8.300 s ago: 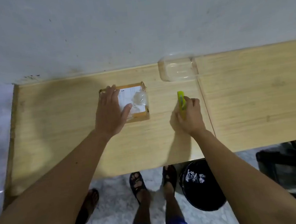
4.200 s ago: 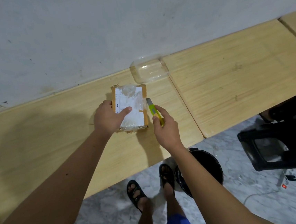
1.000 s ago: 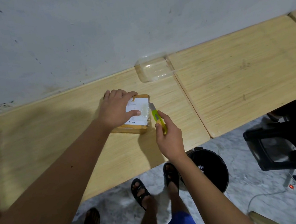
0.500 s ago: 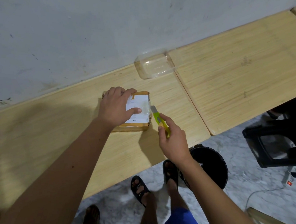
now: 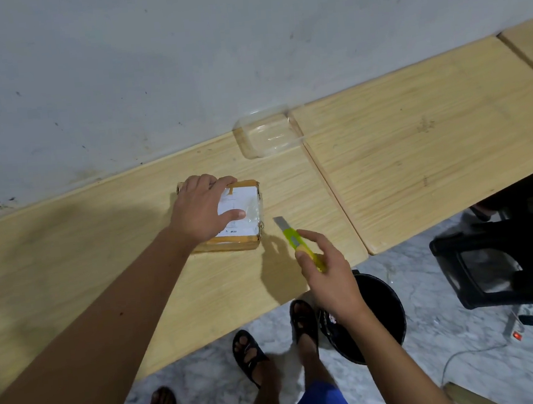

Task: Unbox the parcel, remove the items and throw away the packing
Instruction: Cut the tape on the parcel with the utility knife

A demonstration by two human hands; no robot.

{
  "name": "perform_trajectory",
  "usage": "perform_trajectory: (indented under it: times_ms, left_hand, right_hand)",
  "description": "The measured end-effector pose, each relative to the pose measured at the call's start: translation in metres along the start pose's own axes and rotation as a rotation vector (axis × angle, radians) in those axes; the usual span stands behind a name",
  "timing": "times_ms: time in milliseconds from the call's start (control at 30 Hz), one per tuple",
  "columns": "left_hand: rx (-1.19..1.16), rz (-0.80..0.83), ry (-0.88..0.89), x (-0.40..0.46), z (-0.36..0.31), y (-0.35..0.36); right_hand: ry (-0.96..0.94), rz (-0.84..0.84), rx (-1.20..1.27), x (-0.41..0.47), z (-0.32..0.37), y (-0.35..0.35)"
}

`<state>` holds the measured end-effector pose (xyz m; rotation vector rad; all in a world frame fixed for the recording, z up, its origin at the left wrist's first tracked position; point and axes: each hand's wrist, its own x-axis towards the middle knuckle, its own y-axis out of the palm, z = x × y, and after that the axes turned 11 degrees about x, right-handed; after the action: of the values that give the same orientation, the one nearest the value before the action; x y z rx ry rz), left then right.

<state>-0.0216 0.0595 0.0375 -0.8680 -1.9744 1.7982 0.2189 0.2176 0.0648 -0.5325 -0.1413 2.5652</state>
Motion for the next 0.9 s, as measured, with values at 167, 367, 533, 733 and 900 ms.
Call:
perform_trajectory:
  times_ms: [167, 367, 533, 733, 900]
  left_hand:
    - [-0.011, 0.009, -0.012, -0.001, -0.002, -0.002]
    - [0.003, 0.015, 0.000, -0.002, -0.001, 0.000]
    - [0.004, 0.024, 0.005, 0.000, 0.001, 0.000]
    - [-0.015, 0.008, -0.006, -0.003, -0.002, -0.001]
    - [0.003, 0.027, -0.014, -0.001, -0.003, -0.002]
  right_hand:
    - [0.141, -0.160, 0.374, 0.015, 0.016, -0.002]
    - [0.045, 0.141, 0.611, 0.019, 0.038, 0.003]
    - [0.084, 0.331, 0.845, 0.015, 0.058, 0.005]
    - [0.102, 0.237, 0.905, 0.027, 0.071, 0.006]
    - [0.025, 0.029, 0.521, 0.038, 0.070, 0.006]
